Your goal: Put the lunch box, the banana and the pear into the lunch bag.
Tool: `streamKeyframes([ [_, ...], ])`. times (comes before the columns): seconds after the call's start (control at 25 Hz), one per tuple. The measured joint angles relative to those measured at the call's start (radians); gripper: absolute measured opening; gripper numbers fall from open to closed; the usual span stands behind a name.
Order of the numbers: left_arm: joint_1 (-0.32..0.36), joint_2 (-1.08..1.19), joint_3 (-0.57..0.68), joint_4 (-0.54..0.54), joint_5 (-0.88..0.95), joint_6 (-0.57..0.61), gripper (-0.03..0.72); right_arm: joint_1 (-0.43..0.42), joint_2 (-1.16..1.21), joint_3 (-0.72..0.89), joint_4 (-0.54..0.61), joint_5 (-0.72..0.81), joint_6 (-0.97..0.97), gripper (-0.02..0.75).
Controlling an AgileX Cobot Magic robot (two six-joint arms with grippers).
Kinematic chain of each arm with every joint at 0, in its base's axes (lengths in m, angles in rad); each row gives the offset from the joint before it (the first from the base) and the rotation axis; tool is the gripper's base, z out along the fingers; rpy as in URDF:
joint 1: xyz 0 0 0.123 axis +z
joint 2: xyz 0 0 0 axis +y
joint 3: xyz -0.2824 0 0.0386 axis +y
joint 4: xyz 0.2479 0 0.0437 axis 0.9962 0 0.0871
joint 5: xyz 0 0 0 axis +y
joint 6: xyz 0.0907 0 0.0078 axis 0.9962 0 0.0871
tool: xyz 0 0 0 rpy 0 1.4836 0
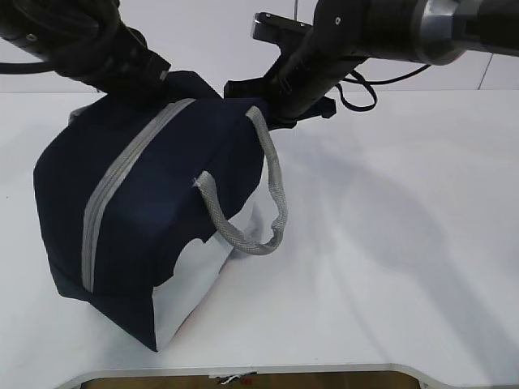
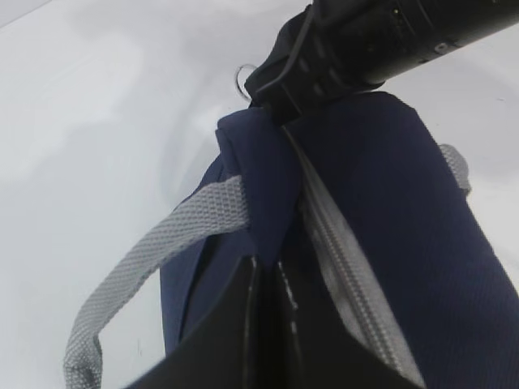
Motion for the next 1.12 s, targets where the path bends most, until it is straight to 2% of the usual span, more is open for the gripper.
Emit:
streamKeyframes([
  [0.12,0.000,0.009,0.000,0.000,0.000,0.000,-0.003,-0.002,0.000,0.000,-0.010,0.006,0.000,0.095],
  [0.32,0.000,0.029,0.000,0.000,-0.009,0.000,-0.004,-0.010,0.000,-0.036,-0.029,0.043,0.000,0.377],
  [0.44,0.000,0.038,0.000,0.000,-0.022,0.000,-0.004,-0.010,0.000,-0.098,-0.034,0.101,0.000,0.477],
  [0.68,0.002,0.043,0.000,-0.002,-0.041,0.000,0.027,-0.010,0.000,-0.268,-0.035,0.259,-0.088,0.506],
  [0.96,0.056,0.049,-0.026,-0.052,-0.029,-0.005,0.298,-0.010,0.000,-0.449,-0.062,0.471,-0.119,0.508],
  [1.12,0.098,0.049,-0.125,-0.078,0.062,-0.005,0.330,-0.010,0.000,-0.508,-0.074,0.573,-0.131,0.501],
])
